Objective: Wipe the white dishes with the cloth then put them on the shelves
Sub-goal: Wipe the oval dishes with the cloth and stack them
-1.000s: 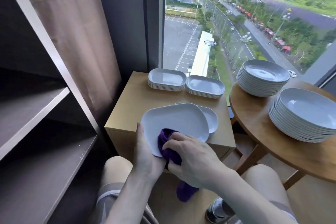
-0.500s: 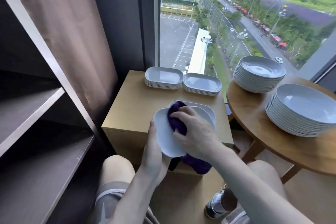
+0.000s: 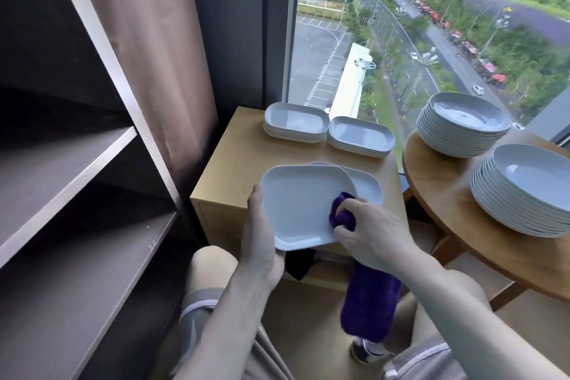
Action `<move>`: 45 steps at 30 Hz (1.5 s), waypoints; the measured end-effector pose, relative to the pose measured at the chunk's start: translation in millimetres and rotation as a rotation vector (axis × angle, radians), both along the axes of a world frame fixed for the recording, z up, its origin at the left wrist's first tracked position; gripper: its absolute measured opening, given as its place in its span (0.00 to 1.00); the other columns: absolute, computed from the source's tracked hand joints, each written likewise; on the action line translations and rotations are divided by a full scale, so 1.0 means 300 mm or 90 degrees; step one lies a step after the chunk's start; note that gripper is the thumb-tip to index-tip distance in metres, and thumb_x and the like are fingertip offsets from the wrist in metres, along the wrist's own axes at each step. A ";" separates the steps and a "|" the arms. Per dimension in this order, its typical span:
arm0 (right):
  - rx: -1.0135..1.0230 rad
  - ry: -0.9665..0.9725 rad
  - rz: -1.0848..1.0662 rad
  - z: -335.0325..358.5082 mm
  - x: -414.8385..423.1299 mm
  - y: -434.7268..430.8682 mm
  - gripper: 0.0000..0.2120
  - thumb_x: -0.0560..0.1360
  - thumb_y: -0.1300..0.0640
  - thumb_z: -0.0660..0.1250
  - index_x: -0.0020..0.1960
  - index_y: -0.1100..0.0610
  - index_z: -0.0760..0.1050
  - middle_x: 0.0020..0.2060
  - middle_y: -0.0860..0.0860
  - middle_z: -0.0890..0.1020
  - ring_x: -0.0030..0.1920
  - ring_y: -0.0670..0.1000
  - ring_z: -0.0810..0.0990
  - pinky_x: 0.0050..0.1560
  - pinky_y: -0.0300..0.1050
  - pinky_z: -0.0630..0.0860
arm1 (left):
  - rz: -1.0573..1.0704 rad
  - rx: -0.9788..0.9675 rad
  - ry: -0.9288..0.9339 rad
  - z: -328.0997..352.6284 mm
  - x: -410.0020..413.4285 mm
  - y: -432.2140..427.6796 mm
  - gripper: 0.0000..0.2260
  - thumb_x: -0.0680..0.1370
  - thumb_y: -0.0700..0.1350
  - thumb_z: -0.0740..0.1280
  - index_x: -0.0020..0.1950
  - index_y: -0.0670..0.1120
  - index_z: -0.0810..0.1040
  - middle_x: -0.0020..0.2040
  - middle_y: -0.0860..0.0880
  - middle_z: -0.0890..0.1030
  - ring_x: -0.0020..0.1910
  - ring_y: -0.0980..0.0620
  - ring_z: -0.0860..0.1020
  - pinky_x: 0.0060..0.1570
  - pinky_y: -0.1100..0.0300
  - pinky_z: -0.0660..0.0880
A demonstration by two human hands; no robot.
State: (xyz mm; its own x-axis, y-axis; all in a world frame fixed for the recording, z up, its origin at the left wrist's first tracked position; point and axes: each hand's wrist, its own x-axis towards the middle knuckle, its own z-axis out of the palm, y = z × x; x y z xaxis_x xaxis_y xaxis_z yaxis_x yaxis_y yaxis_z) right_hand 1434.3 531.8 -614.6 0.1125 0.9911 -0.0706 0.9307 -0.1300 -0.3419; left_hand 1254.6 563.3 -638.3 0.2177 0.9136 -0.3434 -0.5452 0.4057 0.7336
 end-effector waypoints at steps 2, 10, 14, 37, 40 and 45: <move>0.028 0.003 -0.042 -0.002 0.036 0.021 0.08 0.74 0.47 0.63 0.53 0.47 0.73 0.49 0.46 0.75 0.45 0.52 0.74 0.44 0.47 0.68 | -0.020 0.008 0.008 0.005 0.011 -0.014 0.23 0.84 0.64 0.57 0.65 0.51 0.81 0.60 0.44 0.86 0.55 0.47 0.86 0.44 0.54 0.83; 0.133 0.061 -0.028 0.039 -0.007 0.053 0.20 0.75 0.49 0.64 0.67 0.45 0.67 0.61 0.44 0.73 0.56 0.52 0.75 0.52 0.47 0.69 | -0.110 0.062 -0.027 0.004 0.028 -0.047 0.26 0.84 0.66 0.56 0.72 0.51 0.78 0.67 0.42 0.82 0.65 0.42 0.81 0.56 0.46 0.82; 0.154 0.059 0.074 0.055 -0.115 0.030 0.23 0.75 0.49 0.63 0.70 0.46 0.67 0.64 0.43 0.73 0.59 0.50 0.75 0.51 0.44 0.70 | -0.126 0.045 -0.025 -0.013 0.031 -0.058 0.26 0.84 0.65 0.57 0.73 0.51 0.79 0.69 0.43 0.81 0.69 0.43 0.79 0.64 0.43 0.78; 0.124 -0.029 0.020 0.094 -0.044 0.076 0.12 0.75 0.45 0.62 0.55 0.48 0.74 0.55 0.47 0.75 0.51 0.54 0.76 0.47 0.47 0.70 | -0.012 -0.023 -0.048 -0.011 0.003 -0.023 0.25 0.84 0.64 0.54 0.61 0.51 0.86 0.58 0.41 0.86 0.52 0.43 0.86 0.42 0.48 0.83; 0.131 -0.037 0.074 0.102 -0.111 0.090 0.14 0.77 0.45 0.62 0.59 0.49 0.74 0.56 0.47 0.74 0.53 0.54 0.76 0.47 0.45 0.66 | -0.023 -0.014 -0.057 -0.018 0.006 -0.026 0.25 0.84 0.64 0.55 0.64 0.50 0.84 0.61 0.41 0.85 0.54 0.44 0.85 0.45 0.48 0.83; 0.134 0.001 0.210 0.091 -0.229 0.059 0.13 0.77 0.47 0.62 0.58 0.51 0.76 0.53 0.46 0.75 0.50 0.53 0.76 0.44 0.45 0.66 | -0.027 -0.052 -0.043 -0.027 0.013 -0.035 0.24 0.84 0.63 0.57 0.67 0.49 0.82 0.64 0.44 0.84 0.62 0.44 0.83 0.50 0.51 0.81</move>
